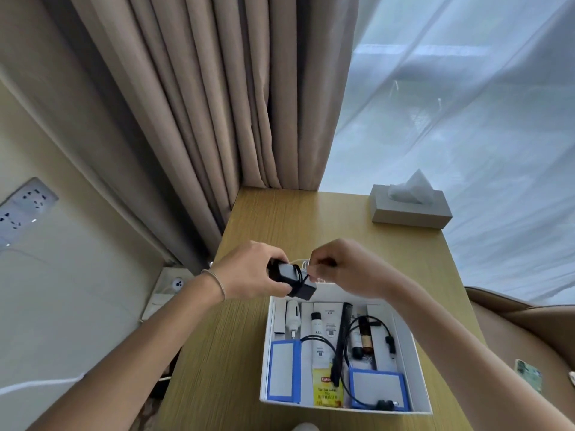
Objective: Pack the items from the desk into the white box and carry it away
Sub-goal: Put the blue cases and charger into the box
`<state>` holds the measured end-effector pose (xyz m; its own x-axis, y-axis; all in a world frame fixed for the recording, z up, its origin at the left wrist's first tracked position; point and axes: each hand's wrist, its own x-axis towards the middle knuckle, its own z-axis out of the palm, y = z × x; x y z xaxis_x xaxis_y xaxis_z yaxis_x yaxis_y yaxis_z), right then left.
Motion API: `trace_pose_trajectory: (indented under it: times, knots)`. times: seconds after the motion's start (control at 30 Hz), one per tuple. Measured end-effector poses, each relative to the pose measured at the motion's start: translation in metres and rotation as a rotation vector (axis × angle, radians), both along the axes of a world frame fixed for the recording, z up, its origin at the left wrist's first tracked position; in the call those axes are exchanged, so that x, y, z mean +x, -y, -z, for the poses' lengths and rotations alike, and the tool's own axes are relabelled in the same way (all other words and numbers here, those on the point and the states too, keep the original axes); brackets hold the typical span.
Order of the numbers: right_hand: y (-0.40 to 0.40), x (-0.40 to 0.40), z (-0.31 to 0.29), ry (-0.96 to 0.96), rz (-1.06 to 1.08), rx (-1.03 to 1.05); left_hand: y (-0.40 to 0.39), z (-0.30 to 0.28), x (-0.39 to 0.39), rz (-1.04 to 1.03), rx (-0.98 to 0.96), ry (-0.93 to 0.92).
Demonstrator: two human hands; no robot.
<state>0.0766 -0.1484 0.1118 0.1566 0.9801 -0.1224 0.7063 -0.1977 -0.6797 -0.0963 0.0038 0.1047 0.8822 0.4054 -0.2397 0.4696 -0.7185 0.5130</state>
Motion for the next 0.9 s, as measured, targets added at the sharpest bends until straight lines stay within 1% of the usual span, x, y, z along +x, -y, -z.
trace_pose_trajectory:
  times: [0.1, 0.23, 0.37, 0.43, 0.6, 0.7, 0.73, 0.8, 0.9]
  knots:
    - [-0.004, 0.012, -0.002, -0.134, -0.029, 0.049, 0.005, -0.008, -0.004, 0.082, -0.124, 0.007]
    - [-0.007, 0.023, 0.011, -0.493, 0.013, 0.098, 0.009, -0.021, -0.007, 0.139, -0.210, 0.091]
    - [-0.008, 0.015, 0.030, -0.843, 0.026, 0.132, 0.009, -0.031, -0.004, 0.167, -0.316, 0.159]
    - [-0.010, 0.009, 0.039, -0.954, 0.049, 0.151, 0.009, -0.031, -0.002, 0.168, -0.347, 0.211]
    - [-0.009, 0.003, 0.055, -1.162, 0.159, 0.157, 0.008, -0.017, -0.001, 0.115, -0.460, 0.334]
    - [-0.005, 0.001, 0.066, -1.321, 0.211, 0.135, 0.005, -0.015, 0.002, 0.037, -0.648, 0.502]
    - [-0.003, 0.000, 0.067, -1.312, 0.213, 0.131, 0.003, -0.015, 0.004, -0.001, -0.677, 0.548]
    - [0.000, -0.005, 0.065, -1.182, 0.231, 0.116, 0.003, -0.012, 0.008, -0.095, -0.636, 0.598]
    - [0.002, -0.016, 0.056, -0.890, 0.224, 0.075, 0.007, -0.005, 0.016, -0.292, -0.421, 0.601]
